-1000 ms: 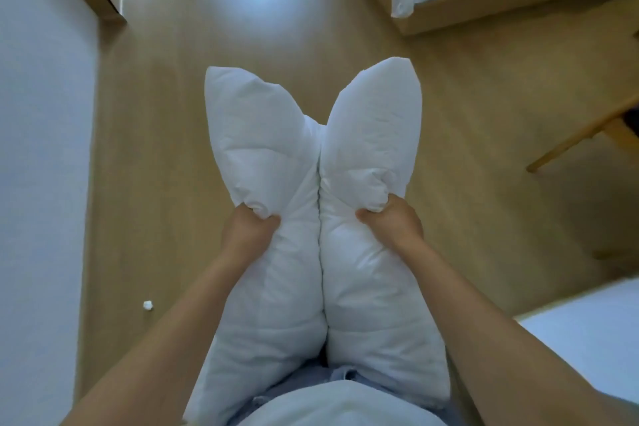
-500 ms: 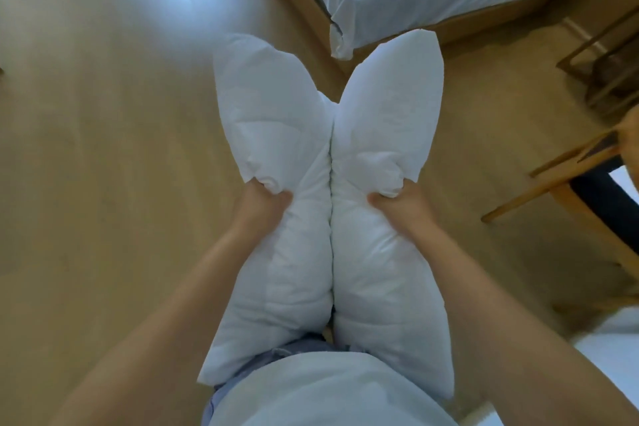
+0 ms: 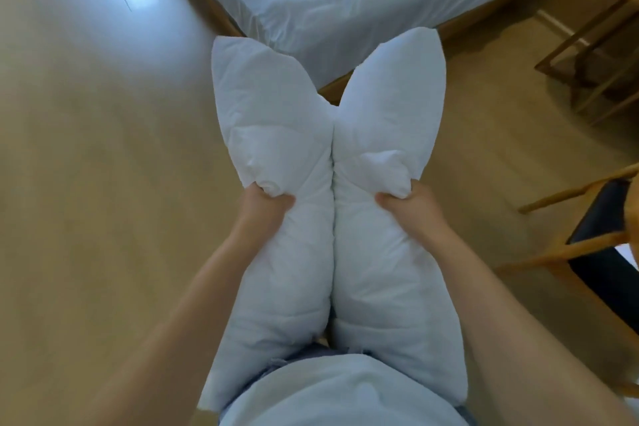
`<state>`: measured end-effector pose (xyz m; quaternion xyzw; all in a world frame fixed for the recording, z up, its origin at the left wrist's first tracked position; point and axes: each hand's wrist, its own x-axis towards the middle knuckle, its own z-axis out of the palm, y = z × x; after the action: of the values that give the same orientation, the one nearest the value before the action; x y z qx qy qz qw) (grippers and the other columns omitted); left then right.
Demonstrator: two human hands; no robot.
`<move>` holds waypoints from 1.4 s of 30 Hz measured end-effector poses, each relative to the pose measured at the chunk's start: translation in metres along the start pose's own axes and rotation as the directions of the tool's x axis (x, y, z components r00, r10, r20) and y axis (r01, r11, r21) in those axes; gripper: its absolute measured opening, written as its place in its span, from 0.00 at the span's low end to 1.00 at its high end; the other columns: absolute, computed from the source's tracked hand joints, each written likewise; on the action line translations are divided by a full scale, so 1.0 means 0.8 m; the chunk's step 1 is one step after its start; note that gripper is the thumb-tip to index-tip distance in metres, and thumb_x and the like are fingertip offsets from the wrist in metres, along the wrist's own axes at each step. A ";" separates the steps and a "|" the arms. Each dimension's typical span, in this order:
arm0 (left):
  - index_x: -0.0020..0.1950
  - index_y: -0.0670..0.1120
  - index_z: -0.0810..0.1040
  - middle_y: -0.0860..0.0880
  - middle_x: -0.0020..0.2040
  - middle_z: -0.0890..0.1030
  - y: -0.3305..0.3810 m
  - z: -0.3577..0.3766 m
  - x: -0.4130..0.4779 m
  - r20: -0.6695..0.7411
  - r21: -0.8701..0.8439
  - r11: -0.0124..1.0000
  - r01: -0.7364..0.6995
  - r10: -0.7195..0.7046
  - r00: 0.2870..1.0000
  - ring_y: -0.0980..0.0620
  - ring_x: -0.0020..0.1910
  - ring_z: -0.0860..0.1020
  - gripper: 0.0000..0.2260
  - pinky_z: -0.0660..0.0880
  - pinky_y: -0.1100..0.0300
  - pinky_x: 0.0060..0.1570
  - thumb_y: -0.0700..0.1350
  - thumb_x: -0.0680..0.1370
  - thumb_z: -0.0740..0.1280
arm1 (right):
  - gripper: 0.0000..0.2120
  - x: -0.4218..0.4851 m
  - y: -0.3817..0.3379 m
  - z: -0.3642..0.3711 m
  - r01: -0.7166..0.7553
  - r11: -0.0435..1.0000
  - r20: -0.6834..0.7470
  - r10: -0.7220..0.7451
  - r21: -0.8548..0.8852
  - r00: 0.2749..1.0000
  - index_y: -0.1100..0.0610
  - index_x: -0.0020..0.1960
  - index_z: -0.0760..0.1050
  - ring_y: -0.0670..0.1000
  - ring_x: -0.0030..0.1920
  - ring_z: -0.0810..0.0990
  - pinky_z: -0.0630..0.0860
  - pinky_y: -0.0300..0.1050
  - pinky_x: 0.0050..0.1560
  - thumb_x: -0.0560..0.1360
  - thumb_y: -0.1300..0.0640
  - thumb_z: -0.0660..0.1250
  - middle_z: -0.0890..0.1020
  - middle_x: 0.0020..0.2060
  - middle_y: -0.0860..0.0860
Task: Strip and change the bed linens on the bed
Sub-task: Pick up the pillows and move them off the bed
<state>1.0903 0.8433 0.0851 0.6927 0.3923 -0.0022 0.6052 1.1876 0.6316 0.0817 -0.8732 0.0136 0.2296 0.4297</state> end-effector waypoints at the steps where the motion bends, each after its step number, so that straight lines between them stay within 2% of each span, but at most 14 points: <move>1: 0.45 0.46 0.78 0.49 0.40 0.81 0.023 0.013 0.021 -0.013 -0.018 1.000 -0.002 0.002 1.000 0.46 0.41 0.80 0.04 0.75 0.58 0.37 0.39 0.73 0.70 | 0.16 0.034 -0.013 -0.017 0.009 1.000 0.019 -0.009 0.005 1.000 0.59 0.56 0.76 0.57 0.48 0.80 0.77 0.55 0.52 0.72 0.51 0.70 0.82 0.49 0.56; 5: 0.46 0.39 0.79 0.45 0.41 0.81 0.123 0.060 0.114 -0.077 -0.082 0.996 -0.041 0.035 0.996 0.46 0.40 0.80 0.05 0.77 0.57 0.39 0.38 0.72 0.71 | 0.10 0.154 -0.074 -0.088 0.080 0.996 -0.012 -0.079 0.047 0.997 0.50 0.51 0.77 0.53 0.46 0.81 0.78 0.51 0.50 0.72 0.49 0.70 0.82 0.45 0.50; 7: 0.47 0.37 0.79 0.46 0.40 0.80 0.175 0.085 0.166 -0.088 -0.129 0.988 -0.090 0.079 0.993 0.49 0.38 0.79 0.06 0.75 0.64 0.32 0.38 0.72 0.71 | 0.06 0.217 -0.115 -0.122 0.150 0.988 -0.066 -0.147 0.042 0.987 0.46 0.43 0.75 0.49 0.42 0.81 0.77 0.47 0.43 0.71 0.47 0.71 0.81 0.40 0.45; 10: 0.45 0.41 0.79 0.49 0.37 0.80 0.246 0.128 0.255 -0.057 -0.210 0.969 -0.131 0.122 0.991 0.54 0.33 0.79 0.04 0.73 0.67 0.26 0.36 0.72 0.71 | 0.08 0.322 -0.171 -0.162 0.228 0.974 -0.138 -0.223 0.014 0.965 0.49 0.43 0.77 0.48 0.36 0.78 0.73 0.43 0.37 0.70 0.47 0.71 0.81 0.36 0.45; 13: 0.44 0.42 0.79 0.51 0.30 0.76 0.313 0.165 0.351 -0.035 -0.266 0.953 -0.143 0.139 0.990 0.61 0.22 0.74 0.03 0.66 0.70 0.21 0.36 0.72 0.71 | 0.10 0.428 -0.219 -0.186 0.244 0.970 -0.154 -0.241 -0.001 0.958 0.53 0.47 0.78 0.49 0.34 0.77 0.72 0.44 0.35 0.70 0.48 0.71 0.81 0.36 0.48; 16: 0.39 0.43 0.76 0.52 0.26 0.75 0.393 0.198 0.435 -0.012 -0.270 0.953 -0.141 0.143 0.990 0.59 0.20 0.72 0.05 0.66 0.68 0.21 0.38 0.71 0.72 | 0.08 0.520 -0.269 -0.216 0.244 0.970 -0.184 -0.237 0.016 0.954 0.52 0.45 0.77 0.50 0.34 0.76 0.72 0.44 0.35 0.71 0.49 0.71 0.80 0.35 0.48; 18: 0.40 0.43 0.77 0.49 0.31 0.78 0.443 0.223 0.481 -0.006 -0.280 0.948 -0.153 0.157 0.988 0.56 0.26 0.77 0.05 0.73 0.64 0.26 0.38 0.71 0.72 | 0.06 0.573 -0.299 -0.244 0.256 0.966 -0.207 -0.242 0.045 0.948 0.50 0.43 0.77 0.51 0.37 0.78 0.74 0.46 0.37 0.70 0.50 0.71 0.81 0.37 0.48; 20: 0.42 0.42 0.78 0.45 0.38 0.81 0.488 0.248 0.521 0.007 -0.294 0.943 -0.153 0.162 0.987 0.48 0.38 0.81 0.05 0.78 0.55 0.39 0.38 0.70 0.73 | 0.06 0.622 -0.321 -0.273 0.260 0.963 -0.224 -0.238 0.075 0.945 0.50 0.45 0.78 0.53 0.40 0.80 0.76 0.49 0.40 0.70 0.50 0.72 0.82 0.39 0.49; 24: 0.48 0.36 0.80 0.44 0.40 0.81 0.561 0.306 0.606 -0.012 -0.302 0.940 -0.159 0.163 0.987 0.44 0.42 0.81 0.15 0.78 0.50 0.45 0.41 0.65 0.74 | 0.08 0.735 -0.351 -0.323 0.280 0.952 -0.231 -0.248 0.121 0.941 0.52 0.47 0.78 0.54 0.43 0.81 0.78 0.51 0.45 0.70 0.52 0.73 0.82 0.41 0.50; 27: 0.41 0.43 0.81 0.50 0.35 0.82 0.612 0.359 0.670 -0.066 -0.324 0.931 -0.170 0.157 0.985 0.50 0.37 0.81 0.06 0.78 0.57 0.38 0.39 0.66 0.74 | 0.06 0.830 -0.372 -0.362 0.325 0.922 -0.220 -0.280 0.209 0.935 0.51 0.44 0.78 0.53 0.44 0.81 0.77 0.50 0.46 0.69 0.59 0.73 0.83 0.41 0.50; 32: 0.39 0.46 0.80 0.55 0.31 0.81 0.712 0.446 0.754 -0.184 -0.364 0.909 -0.205 0.145 0.972 0.57 0.32 0.80 0.06 0.74 0.66 0.30 0.36 0.69 0.72 | 0.06 0.985 -0.429 -0.438 0.420 0.876 -0.166 -0.390 0.237 0.906 0.56 0.42 0.77 0.47 0.39 0.79 0.75 0.41 0.40 0.68 0.63 0.72 0.81 0.36 0.47; 36: 0.42 0.43 0.81 0.53 0.32 0.82 0.787 0.476 0.817 -0.297 -0.377 0.901 -0.215 0.102 0.949 0.56 0.31 0.80 0.05 0.74 0.66 0.29 0.38 0.68 0.73 | 0.08 1.084 -0.496 -0.475 0.505 0.826 -0.112 -0.494 0.250 0.862 0.51 0.37 0.75 0.39 0.32 0.76 0.71 0.30 0.33 0.65 0.61 0.73 0.78 0.29 0.39; 39: 0.43 0.44 0.81 0.52 0.34 0.82 0.836 0.492 0.870 -0.349 -0.384 0.894 -0.230 0.091 0.933 0.54 0.33 0.80 0.06 0.74 0.64 0.32 0.39 0.68 0.73 | 0.07 1.156 -0.541 -0.492 0.515 0.819 -0.081 -0.512 0.252 0.855 0.55 0.36 0.74 0.42 0.31 0.74 0.70 0.34 0.32 0.61 0.56 0.71 0.76 0.29 0.41; 42: 0.44 0.44 0.82 0.51 0.36 0.83 0.875 0.500 0.929 -0.384 -0.392 0.887 -0.244 0.083 0.920 0.53 0.35 0.81 0.07 0.74 0.63 0.33 0.40 0.67 0.74 | 0.13 1.227 -0.581 -0.493 0.517 0.816 -0.044 -0.524 0.259 0.850 0.61 0.41 0.75 0.45 0.32 0.74 0.72 0.37 0.33 0.60 0.55 0.70 0.78 0.33 0.47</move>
<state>2.1755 0.9374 0.2085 0.5608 0.4251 0.2623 0.6603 2.3212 0.7967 0.2296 -0.7757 -0.2016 0.1123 0.5874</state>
